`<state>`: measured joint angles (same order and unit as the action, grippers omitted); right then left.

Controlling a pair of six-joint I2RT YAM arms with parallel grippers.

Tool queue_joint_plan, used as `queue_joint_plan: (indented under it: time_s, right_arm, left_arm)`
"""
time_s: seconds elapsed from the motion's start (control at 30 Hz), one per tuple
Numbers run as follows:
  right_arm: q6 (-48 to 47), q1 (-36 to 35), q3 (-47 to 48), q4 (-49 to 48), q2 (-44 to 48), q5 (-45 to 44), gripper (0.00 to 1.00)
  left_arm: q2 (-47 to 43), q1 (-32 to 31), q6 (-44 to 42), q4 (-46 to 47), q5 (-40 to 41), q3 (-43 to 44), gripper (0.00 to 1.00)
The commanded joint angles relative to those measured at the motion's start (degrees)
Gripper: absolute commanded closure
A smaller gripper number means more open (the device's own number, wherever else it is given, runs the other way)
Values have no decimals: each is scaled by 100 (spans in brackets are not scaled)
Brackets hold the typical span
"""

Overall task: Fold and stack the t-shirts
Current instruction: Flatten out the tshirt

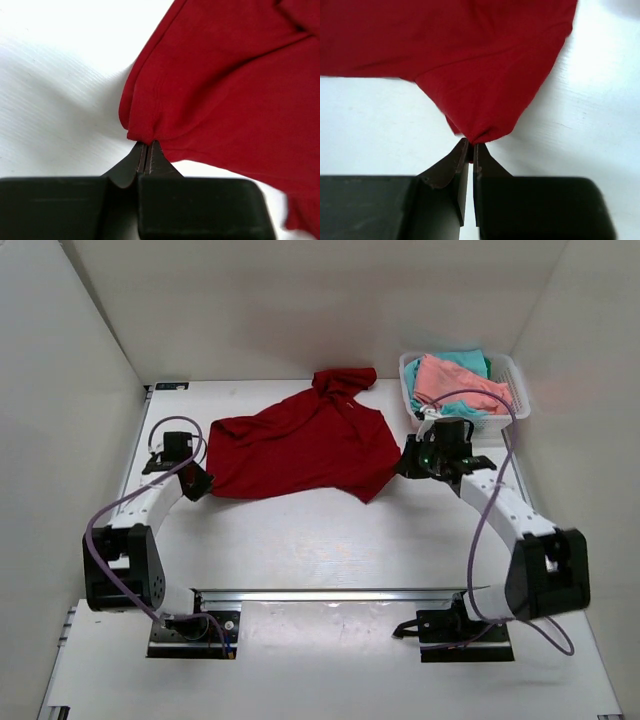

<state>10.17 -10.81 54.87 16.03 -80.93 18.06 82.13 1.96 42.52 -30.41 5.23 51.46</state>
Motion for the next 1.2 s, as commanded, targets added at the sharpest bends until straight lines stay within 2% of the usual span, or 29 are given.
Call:
queue_joint_plan:
  time_s: [0.0,0.17,0.27,0.37,0.43,0.5,0.57,0.6,0.63,0.67,0.7,0.73,0.77,0.8,0.87,0.93,1.0,1.03,1.17]
  right_arm:
    - [46,-272,-239,-277,840,-215,100]
    - [-138,-554,287,84,1552,-514,100]
    - [-34,-432,665,58,1624,-567,100]
    - [212,-150,946,-100,967,-77,100]
    - [327,-27,1339,-13,-41,206,100]
    - [292,61,2156,520,-1001,495,100]
    - [109,70,4152,1189,-2020,470,100]
    - [21,27,4737,1548,-2615,339,100]
    - [-85,26,5805,1656,-3039,286,100]
    - [-77,35,6877,1666,-3409,268,100]
    - [10,44,7862,1588,-3656,442,100]
    - [28,96,8272,1344,-3772,426,100]
    - [-6,70,8903,1228,-3834,417,100]
    - [-129,105,9083,835,-3564,339,100]
    - [-462,9,8449,-104,-2838,137,100]
    - [-578,-18,6888,-1008,-1556,-65,100]
    - [-456,52,5796,-2099,-728,-198,100]
    - [-429,96,5467,-2165,-401,-215,100]
    - [-649,70,5315,-1666,76,-286,100]
  left_arm:
    - [-364,-11,90,-174,232,30,100]
    - [-882,67,151,-658,566,433,100]
    - [-700,182,177,-851,663,777,100]
    - [54,174,11,-949,383,1049,100]
    - [767,173,-51,-966,-117,1487,100]
    - [1784,139,-182,-1150,-408,2207,100]
    - [2471,25,-297,-1545,-445,3244,100]
    - [2762,-28,-402,-1616,-427,4022,100]
    - [2947,-37,-498,-1695,-357,4821,100]
    - [3019,-107,-595,-1722,-365,5586,100]
    - [3098,-134,-666,-1635,-322,5942,100]
    - [3029,-134,-753,-1547,-321,6555,100]
    - [2924,-125,-815,-1242,-295,6857,100]
    - [2566,-125,-990,-769,-173,6955,100]
    - [1828,-99,-1184,-257,47,6982,100]
    - [1501,-82,-1072,-281,-21,7272,100]
    - [1018,-38,-966,-150,-40,7133,100]
    - [885,-37,-948,-106,-31,6984,100]
    - [262,-55,-1027,-184,12,6536,100]
